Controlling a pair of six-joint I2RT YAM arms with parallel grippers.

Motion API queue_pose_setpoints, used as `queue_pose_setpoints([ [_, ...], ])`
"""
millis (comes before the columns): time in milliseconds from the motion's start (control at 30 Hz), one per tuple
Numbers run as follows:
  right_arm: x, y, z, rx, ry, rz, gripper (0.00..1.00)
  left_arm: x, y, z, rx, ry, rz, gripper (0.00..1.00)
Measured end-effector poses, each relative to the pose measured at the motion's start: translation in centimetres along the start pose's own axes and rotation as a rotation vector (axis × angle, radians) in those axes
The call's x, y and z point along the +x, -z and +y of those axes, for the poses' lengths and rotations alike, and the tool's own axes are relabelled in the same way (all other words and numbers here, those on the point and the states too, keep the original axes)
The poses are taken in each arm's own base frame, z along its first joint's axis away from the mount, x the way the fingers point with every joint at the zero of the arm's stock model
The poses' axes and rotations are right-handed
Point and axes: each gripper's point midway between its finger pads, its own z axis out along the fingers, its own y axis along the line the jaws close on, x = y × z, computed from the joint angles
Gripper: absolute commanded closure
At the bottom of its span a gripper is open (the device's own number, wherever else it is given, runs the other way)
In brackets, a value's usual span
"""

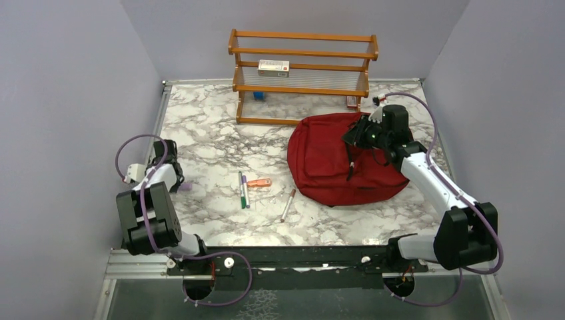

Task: Pack the student bag
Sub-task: Unzip the student bag at the center of the board, then pick up the stationery from the center of the board.

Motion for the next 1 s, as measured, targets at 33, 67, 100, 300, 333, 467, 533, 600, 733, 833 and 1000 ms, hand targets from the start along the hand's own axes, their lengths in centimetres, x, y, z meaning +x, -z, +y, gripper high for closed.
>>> queue_pose_setpoints([
  [33, -0.1, 0.1, 0.0, 0.002, 0.002, -0.003, 0.71, 0.3, 0.1, -0.8, 0.049, -0.005, 0.015, 1.00],
  [67, -0.1, 0.1, 0.0, 0.002, 0.001, -0.005, 0.66, 1.0, 0.4, -2.3, 0.138, -0.016, 0.049, 1.00],
  [100, -0.2, 0.3, 0.1, 0.003, 0.003, -0.011, 0.64, 1.6, 0.9, -3.6, 0.212, -0.026, 0.079, 1.00],
  [300, -1.8, 1.9, 0.5, 0.024, 0.018, -0.084, 0.54, 7.2, 4.7, -9.2, 0.572, -0.181, 0.292, 1.00],
  [333, -2.1, 2.2, 0.6, 0.028, 0.020, -0.097, 0.52, 8.1, 5.6, -9.7, 0.620, -0.227, 0.315, 1.00],
  [467, -2.9, 3.3, 1.0, 0.031, 0.031, -0.134, 0.46, 10.7, 10.2, -12.4, 0.813, -0.385, 0.356, 1.00],
  [533, -3.0, 3.9, 1.3, 0.028, 0.036, -0.134, 0.43, 11.7, 13.6, -14.4, 0.945, -0.446, 0.372, 1.00],
  [600, -3.6, 4.4, 2.1, 0.008, 0.042, -0.134, 0.40, 12.8, 17.5, -16.2, 1.085, -0.495, 0.394, 1.00],
  [733, -6.1, 5.8, 5.8, -0.121, 0.071, -0.164, 0.40, 14.9, 25.4, -18.4, 1.327, -0.577, 0.428, 1.00],
  [833, -7.2, 6.8, 8.9, -0.260, 0.081, -0.167, 0.40, 16.7, 31.6, -18.6, 1.504, -0.626, 0.469, 1.00],
  [1000, -6.3, 6.8, 11.6, -0.429, 0.031, -0.110, 0.39, 19.6, 40.1, -17.1, 1.756, -0.668, 0.568, 1.00],
])
